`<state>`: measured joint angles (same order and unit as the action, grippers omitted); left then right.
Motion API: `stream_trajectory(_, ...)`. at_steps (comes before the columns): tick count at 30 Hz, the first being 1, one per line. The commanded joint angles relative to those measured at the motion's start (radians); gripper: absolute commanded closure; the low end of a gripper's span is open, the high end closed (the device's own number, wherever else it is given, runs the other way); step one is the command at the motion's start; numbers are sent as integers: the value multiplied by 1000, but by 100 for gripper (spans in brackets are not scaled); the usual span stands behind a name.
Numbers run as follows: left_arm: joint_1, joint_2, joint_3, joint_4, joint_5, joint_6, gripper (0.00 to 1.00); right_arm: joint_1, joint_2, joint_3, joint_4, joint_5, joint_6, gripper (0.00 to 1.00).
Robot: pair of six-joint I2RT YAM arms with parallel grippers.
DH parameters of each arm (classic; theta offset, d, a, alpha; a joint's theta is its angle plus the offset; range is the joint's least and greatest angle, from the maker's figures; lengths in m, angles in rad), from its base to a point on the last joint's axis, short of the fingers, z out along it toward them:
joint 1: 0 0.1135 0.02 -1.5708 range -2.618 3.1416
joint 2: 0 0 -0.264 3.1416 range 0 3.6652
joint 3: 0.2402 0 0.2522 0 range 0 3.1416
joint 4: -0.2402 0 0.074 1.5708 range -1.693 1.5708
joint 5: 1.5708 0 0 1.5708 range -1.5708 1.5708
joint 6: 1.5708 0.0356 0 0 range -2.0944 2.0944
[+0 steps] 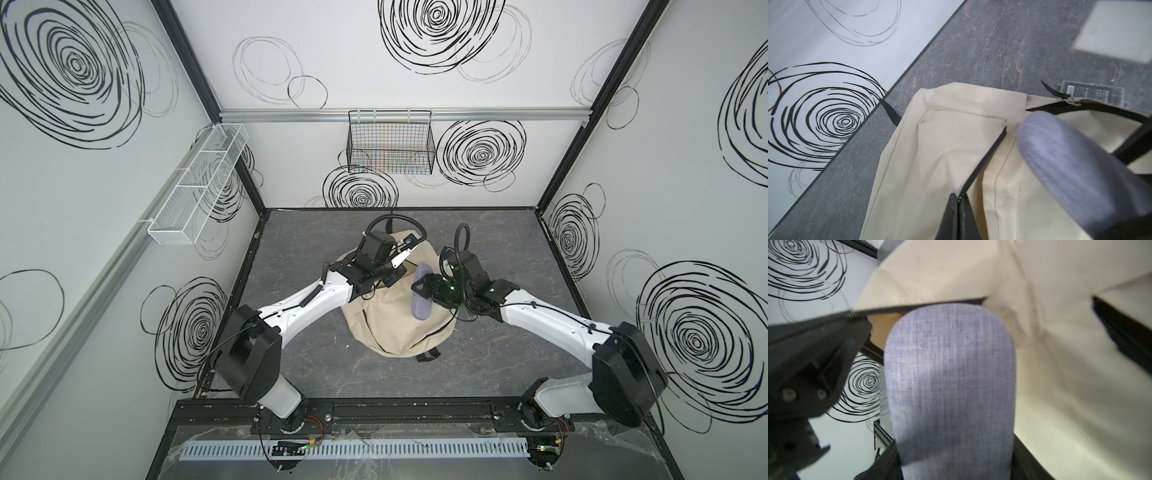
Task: Pack books, pencil case, and school supplies into a backpack
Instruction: Place the glasses case in the student bag.
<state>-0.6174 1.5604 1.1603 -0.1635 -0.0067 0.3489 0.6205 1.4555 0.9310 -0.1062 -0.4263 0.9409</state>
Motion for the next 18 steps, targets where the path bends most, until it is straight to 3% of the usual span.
stream_trajectory(1,-9,-50,-1,128,48,-9,100,-9,94,58,135,-70,62,68)
stream_trajectory(8,-8,-56,-27,149,74,-15,100,-34,226,70,286,-64,182,68)
stream_trajectory(11,3,-51,-32,162,77,-27,100,-10,255,74,325,-112,220,77)
stream_trajectory(18,43,-36,-33,181,88,-60,100,73,131,-74,282,-51,206,76)
